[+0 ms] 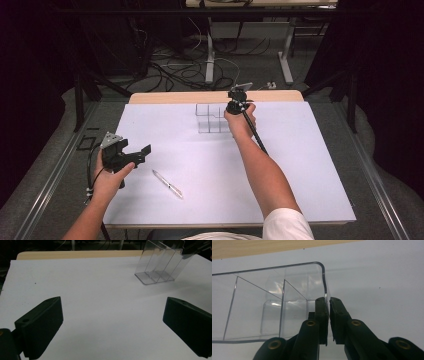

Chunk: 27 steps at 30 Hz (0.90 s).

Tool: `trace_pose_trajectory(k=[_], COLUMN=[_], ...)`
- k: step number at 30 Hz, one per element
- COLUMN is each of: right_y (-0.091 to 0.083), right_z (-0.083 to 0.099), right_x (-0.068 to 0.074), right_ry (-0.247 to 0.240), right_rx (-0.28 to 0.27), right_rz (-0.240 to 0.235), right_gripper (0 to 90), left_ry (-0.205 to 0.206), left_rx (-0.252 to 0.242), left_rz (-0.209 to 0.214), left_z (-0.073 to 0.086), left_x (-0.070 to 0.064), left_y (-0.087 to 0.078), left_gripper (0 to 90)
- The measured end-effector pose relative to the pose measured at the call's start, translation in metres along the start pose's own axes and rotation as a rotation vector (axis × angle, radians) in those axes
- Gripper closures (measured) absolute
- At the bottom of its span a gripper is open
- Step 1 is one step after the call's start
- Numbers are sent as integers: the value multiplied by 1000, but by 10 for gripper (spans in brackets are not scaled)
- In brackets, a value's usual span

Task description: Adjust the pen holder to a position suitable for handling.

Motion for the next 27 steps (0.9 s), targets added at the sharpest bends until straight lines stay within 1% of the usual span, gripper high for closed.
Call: trace_pose_trajectory(k=[1, 3, 4, 6, 7, 8, 9, 13, 16, 19, 20, 27], right_y=[0, -2, -2, -3, -3, -4, -4, -7, -9, -12, -14, -22], right_z=[0, 3, 2, 5, 6, 8, 9, 16, 20, 25, 26, 39], right_x=[-1, -1, -2, -4, -5, -4, -5, -7, -9, -9, -10, -16], right_ry=[-6, -2, -13, -9, -17, -7, -10, -7, -22, -21, -31, -28], right_rx=[-2, 5, -5, -2, -5, 6, -2, 3, 1, 8, 2, -2], right_rz=[2, -1, 5, 6, 7, -4, 3, -6, -6, -12, -10, -22], right_gripper=[852, 853, 853, 854, 856, 860, 862, 870, 870, 870, 870, 872], left_ry=[0, 1, 2, 1, 2, 3, 3, 0, 0, -1, -1, 3], left_rx=[2, 2, 3, 3, 4, 5, 5, 5, 9, 9, 9, 14], left_rz=[0, -2, -3, -4, -4, -6, -6, -7, -6, -7, -7, -7], left_z=[0, 0, 0, 0, 0, 0, 0, 1, 1, 1, 1, 2], left_x=[0, 0, 0, 0, 0, 1, 1, 1, 0, 0, 0, -1], left_y=[0, 0, 0, 0, 0, 0, 0, 2, 2, 2, 2, 2], left_gripper=[28, 28, 28, 27, 27, 28, 28, 27, 27, 28, 27, 27])
Point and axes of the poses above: each handheld gripper's, and its own axes: y roughly forward along the jaws, z roughly out of its underside, x roughly to its left, the point moved 10 cm from there along y, roughly forward along the jaws, and after that the axes turned 13 degrees about x, right-handed, at the moved point
